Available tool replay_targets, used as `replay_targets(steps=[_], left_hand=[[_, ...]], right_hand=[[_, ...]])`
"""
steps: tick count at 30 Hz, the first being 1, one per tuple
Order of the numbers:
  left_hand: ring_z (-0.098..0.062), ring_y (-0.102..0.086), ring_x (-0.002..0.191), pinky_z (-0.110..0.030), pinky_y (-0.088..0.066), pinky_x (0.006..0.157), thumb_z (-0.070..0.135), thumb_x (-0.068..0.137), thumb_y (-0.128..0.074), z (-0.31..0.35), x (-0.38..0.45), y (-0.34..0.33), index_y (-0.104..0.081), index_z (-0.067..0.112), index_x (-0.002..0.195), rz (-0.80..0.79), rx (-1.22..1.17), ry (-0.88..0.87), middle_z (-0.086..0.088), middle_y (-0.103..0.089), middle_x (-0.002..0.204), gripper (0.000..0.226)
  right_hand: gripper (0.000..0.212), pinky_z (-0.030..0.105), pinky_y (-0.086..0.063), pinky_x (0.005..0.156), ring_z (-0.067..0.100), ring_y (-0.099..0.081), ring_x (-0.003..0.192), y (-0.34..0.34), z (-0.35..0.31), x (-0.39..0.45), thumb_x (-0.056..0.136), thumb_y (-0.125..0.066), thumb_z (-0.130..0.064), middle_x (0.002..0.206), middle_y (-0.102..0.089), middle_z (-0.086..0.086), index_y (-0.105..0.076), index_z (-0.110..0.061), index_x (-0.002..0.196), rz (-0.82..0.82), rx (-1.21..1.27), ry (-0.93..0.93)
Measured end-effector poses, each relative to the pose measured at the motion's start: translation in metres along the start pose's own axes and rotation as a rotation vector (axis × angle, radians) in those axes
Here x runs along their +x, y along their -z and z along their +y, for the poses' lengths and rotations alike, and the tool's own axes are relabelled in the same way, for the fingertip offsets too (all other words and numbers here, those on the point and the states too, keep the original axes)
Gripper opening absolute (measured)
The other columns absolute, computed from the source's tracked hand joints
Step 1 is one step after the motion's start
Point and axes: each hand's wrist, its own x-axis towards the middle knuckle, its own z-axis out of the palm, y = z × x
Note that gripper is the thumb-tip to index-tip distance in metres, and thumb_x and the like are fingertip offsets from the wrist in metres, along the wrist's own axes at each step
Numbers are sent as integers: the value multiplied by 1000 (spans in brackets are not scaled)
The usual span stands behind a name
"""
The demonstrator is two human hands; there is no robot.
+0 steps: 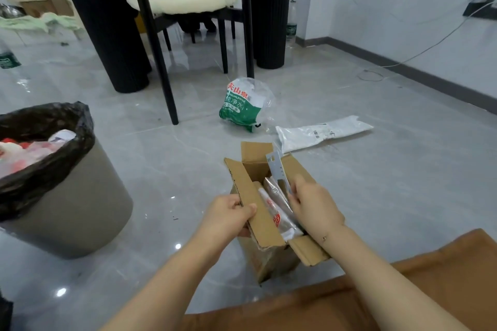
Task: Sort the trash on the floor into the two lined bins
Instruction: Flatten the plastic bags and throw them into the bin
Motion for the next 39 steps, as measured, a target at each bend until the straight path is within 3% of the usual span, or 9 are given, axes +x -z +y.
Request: replay_targets(steps=[7, 16, 19, 23, 26, 29, 31, 33, 39], left_hand=[[-8, -67, 79, -15, -53, 55, 19, 97, -54, -2, 3, -3, -60, 14, 115, 15, -2, -9, 2, -69, 91, 19], [-8, -68, 79, -19, -55, 58, 18, 97, -55, -3, 4, -5, -61, 19, 100, 0, -21, -5, 2, -70, 88, 8], [-13, -68, 79, -19, -54, 55, 15, 97, -54, -9, 10, -2, -64, 15, 97, 58, -50, 11, -4, -71, 90, 10], [-15, -62, 69, -18, -46, 46, 11, 96, -53, -16, 25, 13, -63, 12, 88, 216, -74, 69, -9, -67, 85, 13], [-24, -63, 76, -33, -55, 64, 13, 96, -54, -15, 35, 25, -64, 8, 92, 317, -71, 70, -6, -65, 79, 12], [-30, -64, 98, -40, -52, 84, 18, 93, -57, -8, 30, 30, -58, 11, 103, 399, 179, -47, -1, -65, 94, 12], [-31, -53, 118, -39, -45, 95, 23, 92, -56, -9, 23, 33, -44, 10, 133, 415, 599, -156, -7, -54, 130, 45], [-32, -36, 134, -43, -33, 107, 25, 94, -52, -4, 17, 26, -39, 10, 142, 492, 952, -273, -11, -30, 153, 52], [-16, -43, 126, -32, -38, 102, 24, 94, -51, 44, 14, -32, -59, 24, 126, 289, 930, -585, 6, -49, 139, 33]], right_hand=[[10, 39, -51, 64, 26, -57, 72, 7, 1, 1, 81, -45, -6, 78, -59, 9, -49, -12, 75, -162, 13, -105], [16, 28, -36, 49, 24, -52, 62, 9, -7, 0, 76, -50, -3, 60, -49, 4, -52, -10, 62, -352, -162, -112], [19, 34, -47, 63, 26, -62, 74, 19, -2, -9, 82, -49, -14, 69, -63, 7, -64, -11, 72, -214, 54, -123], [23, 6, -44, 68, 0, -62, 74, 56, 2, -26, 87, -56, -9, 85, -69, -8, -72, -20, 99, 143, 416, -149], [31, 27, -54, 81, 11, -68, 83, 61, 16, -41, 86, -53, 0, 89, -71, -8, -69, -26, 88, 190, 681, -272], [35, 39, -56, 85, 20, -69, 85, 56, 28, -54, 85, -52, 4, 91, -73, 3, -69, -26, 84, 123, 869, -409], [33, 33, -56, 83, 22, -69, 86, 56, 27, -51, 86, -52, 7, 93, -72, 6, -69, -21, 88, 129, 949, -414], [29, 25, -56, 77, 21, -68, 83, 62, 29, -44, 88, -51, 7, 93, -71, 7, -70, -13, 95, 160, 1031, -390], [28, 28, -56, 80, 21, -67, 82, 59, 47, -16, 88, -50, 7, 92, -70, 7, -68, -7, 105, 227, 1165, -437]])
